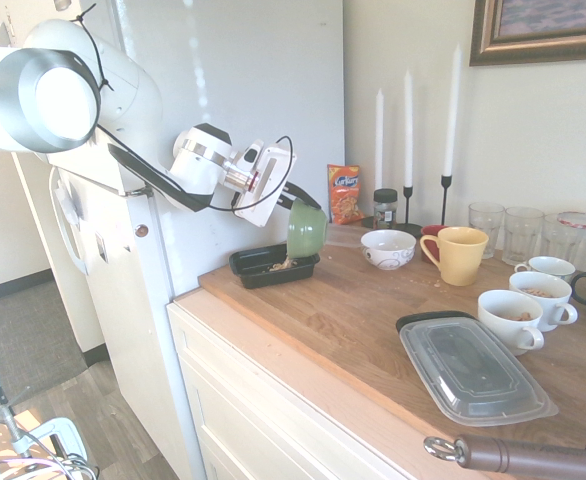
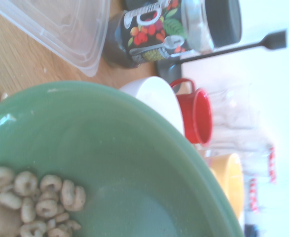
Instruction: Pour the cereal into the box
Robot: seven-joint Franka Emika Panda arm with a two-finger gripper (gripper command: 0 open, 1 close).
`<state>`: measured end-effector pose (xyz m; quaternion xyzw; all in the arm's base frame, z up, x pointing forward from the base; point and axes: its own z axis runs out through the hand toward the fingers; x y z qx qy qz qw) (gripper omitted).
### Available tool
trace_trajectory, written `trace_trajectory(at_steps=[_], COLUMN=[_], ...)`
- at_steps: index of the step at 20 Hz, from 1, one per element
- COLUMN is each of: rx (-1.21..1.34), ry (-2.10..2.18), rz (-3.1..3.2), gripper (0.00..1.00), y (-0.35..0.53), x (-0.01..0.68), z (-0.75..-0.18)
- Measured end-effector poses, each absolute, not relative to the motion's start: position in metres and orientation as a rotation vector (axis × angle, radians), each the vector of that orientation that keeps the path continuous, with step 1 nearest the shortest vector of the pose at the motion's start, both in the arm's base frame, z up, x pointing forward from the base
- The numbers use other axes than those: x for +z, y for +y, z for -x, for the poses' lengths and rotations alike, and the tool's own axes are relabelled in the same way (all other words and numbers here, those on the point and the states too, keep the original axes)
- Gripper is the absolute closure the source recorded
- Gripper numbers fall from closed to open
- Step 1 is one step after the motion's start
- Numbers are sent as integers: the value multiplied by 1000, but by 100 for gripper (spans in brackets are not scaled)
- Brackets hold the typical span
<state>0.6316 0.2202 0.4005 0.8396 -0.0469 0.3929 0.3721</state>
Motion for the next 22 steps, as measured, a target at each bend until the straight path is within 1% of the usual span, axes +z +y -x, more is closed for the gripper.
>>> trace_trajectory(at_steps=[6,12,22], rx=[1049,1128,1165], ry=[-44,-4,74], rz=[-2059,-2035,-1995], gripper=[100,100,100], y=[226,221,221], x=[388,380,369], z=[-620,-623,-622])
